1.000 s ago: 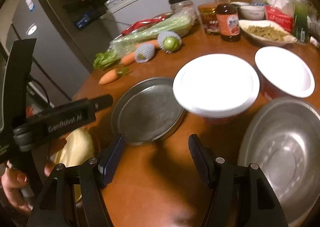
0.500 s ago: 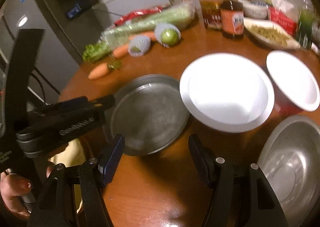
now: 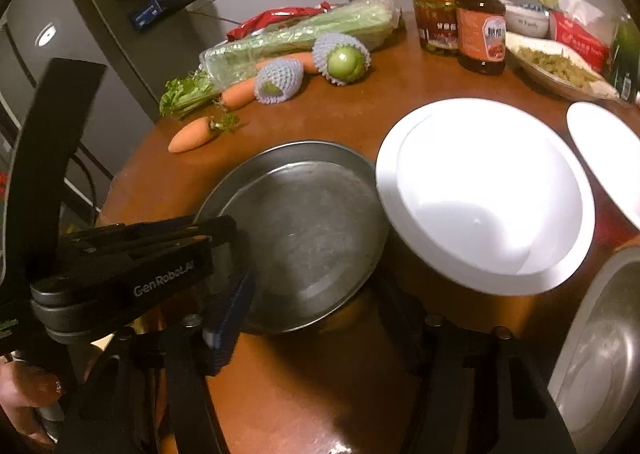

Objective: Organize plates and bowls
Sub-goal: 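Move the left gripper to the grey metal tray and grasp its rim, then lift the grey tray with the left gripper and lower it onto the shell plate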

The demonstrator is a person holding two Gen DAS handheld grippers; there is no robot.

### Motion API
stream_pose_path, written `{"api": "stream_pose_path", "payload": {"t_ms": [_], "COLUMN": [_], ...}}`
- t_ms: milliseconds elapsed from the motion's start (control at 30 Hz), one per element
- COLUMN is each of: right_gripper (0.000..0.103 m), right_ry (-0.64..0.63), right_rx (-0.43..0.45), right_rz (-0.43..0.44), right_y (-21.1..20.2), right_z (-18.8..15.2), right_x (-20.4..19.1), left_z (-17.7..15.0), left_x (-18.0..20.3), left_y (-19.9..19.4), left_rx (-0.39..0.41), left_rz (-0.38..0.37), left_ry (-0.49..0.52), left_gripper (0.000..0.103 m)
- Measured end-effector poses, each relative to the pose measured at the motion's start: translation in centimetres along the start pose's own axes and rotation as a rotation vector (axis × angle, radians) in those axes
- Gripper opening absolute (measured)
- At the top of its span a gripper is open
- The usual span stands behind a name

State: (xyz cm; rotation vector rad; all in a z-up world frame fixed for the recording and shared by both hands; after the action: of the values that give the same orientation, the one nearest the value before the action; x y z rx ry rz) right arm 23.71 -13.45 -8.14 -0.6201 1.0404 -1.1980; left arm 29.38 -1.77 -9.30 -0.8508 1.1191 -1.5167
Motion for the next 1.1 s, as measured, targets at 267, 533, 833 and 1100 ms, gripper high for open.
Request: {"api": "stream_pose_path", "payload": {"t_ms": [267, 533, 833, 1100], "right_gripper": [0.044, 0.044, 0.044, 0.044], "right_ry": [0.005, 0.007, -0.037, -0.084], "right_rx": [0.035, 0.068, 0.12, 0.172], "right_rz": [0.028, 0.085, 0.113, 0.117], "right_y": [-0.6, -2.4, -5.2, -8.1], "right_z": [-0.1, -0.1, -0.4, -1.3], "right_x": [0.2, -1.1, -3.5, -5.5], "left_z": [-0.7, -1.3, -3.0, -4.7], "left_x": [-0.6, -1.7, -2.6, -3.7], "left_y": [-1.4, -4.9, -9.0, -11.3], "left_rx": [0.034, 0.102, 0.185, 0.231], "left_rz": [-0.012, -0.017, 0.014, 0.021], "left_ry": [-0.012, -0.024, -0.034, -0.059], "left_gripper": [0.02, 0.02, 0.02, 0.02]}}
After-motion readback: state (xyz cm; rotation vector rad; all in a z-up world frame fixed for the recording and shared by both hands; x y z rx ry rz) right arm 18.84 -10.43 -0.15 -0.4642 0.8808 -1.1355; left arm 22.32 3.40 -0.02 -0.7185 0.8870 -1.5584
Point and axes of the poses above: each gripper's, at about its wrist camera, not at the fingertips, and y roughly the way its jaws point, x to its right, z to its top, the point moved 5 cm from there along y, roughly the way its jaws point, and after that the axes turned 8 degrees about -x, right-handed, at the moved point
